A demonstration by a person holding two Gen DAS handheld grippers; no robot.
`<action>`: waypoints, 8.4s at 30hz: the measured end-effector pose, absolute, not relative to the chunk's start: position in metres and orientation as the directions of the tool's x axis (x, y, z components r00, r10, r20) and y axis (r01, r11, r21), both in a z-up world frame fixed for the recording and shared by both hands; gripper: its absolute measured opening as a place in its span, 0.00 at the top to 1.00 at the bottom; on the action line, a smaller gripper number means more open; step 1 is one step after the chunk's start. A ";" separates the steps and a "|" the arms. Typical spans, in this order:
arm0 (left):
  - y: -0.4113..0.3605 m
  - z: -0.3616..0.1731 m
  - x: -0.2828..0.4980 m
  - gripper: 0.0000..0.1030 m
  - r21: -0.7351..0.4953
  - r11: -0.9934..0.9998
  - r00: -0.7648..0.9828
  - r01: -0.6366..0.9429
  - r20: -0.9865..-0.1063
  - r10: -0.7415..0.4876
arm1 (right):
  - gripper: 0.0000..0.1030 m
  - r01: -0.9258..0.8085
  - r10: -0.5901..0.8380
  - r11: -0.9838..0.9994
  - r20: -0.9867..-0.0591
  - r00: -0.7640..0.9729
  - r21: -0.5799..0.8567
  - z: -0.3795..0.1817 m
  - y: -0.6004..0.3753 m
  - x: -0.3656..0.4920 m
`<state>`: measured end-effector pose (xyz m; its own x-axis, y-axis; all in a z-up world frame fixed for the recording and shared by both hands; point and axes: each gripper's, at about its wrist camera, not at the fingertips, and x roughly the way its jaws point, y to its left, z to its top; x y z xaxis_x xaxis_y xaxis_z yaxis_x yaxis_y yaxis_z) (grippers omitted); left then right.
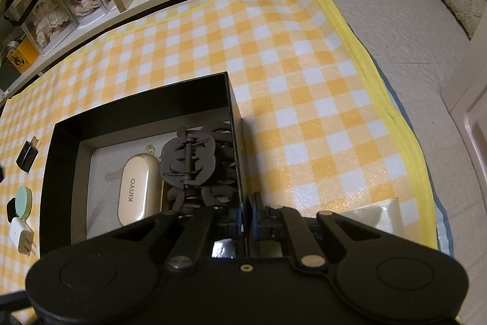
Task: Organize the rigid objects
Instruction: 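Lift the left gripper away and move it to the black phone charger, then grasp the black phone charger with the left gripper, then carry the charger into the black box and open the left gripper, then lift the left gripper out and move it to the smartwatch, then grasp the smartwatch with the left gripper and carry it over the black box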
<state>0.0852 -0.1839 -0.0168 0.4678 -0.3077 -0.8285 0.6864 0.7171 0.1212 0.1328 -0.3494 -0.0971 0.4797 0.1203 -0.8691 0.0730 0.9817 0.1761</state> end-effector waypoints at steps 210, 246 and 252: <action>-0.139 0.000 0.052 0.00 -0.006 0.771 0.485 0.637 -0.774 -0.407 | 0.95 0.046 0.094 0.990 -0.881 0.464 0.130 -0.107 -0.343 0.133; 0.074 -0.092 0.109 0.43 -0.048 0.990 0.395 -0.133 -0.919 0.008 | 0.95 0.044 0.087 0.992 -0.904 0.420 0.115 -0.120 -0.346 0.139; 0.064 -0.093 0.121 0.43 -0.051 0.981 0.423 -0.190 -0.905 0.035 | 0.95 0.042 0.085 0.993 -0.906 0.415 0.112 -0.123 -0.345 0.141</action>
<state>0.1215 0.0635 -0.0928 0.4231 0.0349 -0.9054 -0.1895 0.9806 -0.0508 0.1408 -0.3454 -0.1230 0.4148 0.0848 -0.9059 0.0418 0.9928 0.1121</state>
